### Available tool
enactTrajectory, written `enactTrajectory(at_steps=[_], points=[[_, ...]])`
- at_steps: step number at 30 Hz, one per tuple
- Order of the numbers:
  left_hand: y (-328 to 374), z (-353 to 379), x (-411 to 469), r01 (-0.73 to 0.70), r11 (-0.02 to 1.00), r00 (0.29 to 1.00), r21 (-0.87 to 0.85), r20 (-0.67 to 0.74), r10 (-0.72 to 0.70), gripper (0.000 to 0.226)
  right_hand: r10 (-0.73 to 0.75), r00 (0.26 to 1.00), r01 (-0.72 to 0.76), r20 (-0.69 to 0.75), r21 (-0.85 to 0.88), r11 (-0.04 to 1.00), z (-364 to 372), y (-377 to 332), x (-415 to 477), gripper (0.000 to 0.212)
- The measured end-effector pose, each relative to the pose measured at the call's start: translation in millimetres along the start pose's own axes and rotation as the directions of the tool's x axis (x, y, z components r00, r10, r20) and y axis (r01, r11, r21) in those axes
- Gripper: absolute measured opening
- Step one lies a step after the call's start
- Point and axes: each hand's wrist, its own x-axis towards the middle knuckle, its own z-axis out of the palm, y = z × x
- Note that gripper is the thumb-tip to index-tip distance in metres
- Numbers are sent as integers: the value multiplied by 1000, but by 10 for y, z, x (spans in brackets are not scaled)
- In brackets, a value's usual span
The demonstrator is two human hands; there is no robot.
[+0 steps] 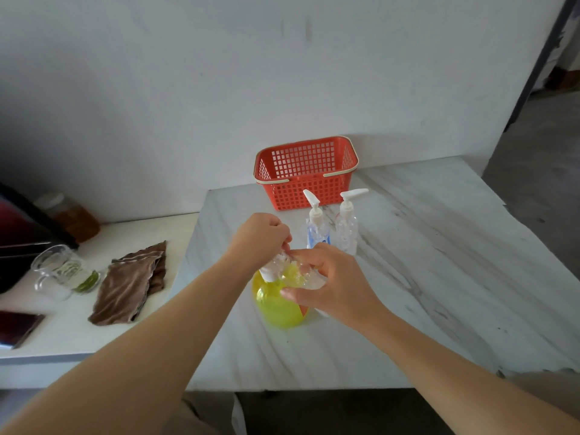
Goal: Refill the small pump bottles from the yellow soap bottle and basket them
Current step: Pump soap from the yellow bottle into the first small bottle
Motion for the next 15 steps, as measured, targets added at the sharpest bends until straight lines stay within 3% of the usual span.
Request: enactTrajectory(at_steps=[15], points=[[-72,91,20,31,999,999,-16,-23,-31,25,46,998,-48,31,74,996,33,90,-29,53]])
